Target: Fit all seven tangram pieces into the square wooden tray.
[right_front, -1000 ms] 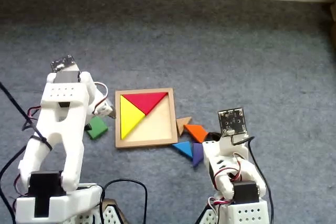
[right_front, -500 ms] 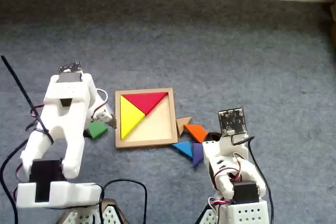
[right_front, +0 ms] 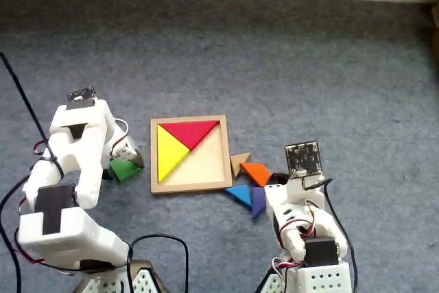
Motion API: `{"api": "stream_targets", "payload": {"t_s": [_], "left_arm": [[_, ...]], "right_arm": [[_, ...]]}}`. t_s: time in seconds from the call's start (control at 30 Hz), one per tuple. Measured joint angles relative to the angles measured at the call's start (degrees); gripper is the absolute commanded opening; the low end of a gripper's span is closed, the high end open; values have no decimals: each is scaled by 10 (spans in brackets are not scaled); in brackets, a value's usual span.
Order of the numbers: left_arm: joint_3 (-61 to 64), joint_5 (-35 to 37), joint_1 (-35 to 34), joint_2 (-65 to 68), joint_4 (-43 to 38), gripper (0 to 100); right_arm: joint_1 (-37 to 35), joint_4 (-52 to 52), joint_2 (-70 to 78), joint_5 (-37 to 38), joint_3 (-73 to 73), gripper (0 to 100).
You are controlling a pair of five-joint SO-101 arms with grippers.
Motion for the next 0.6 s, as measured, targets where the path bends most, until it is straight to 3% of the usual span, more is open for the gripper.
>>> {"api": "stream_targets", "payload": {"t_s": [0.33, 0.6], "left_arm": [[-9, 4, 0, 16, 0, 255], [-16, 7, 4, 15, -4, 2]], "right_arm": [[0, 0, 0, 0, 0, 22], [0, 0, 0, 0, 0, 22]]}}
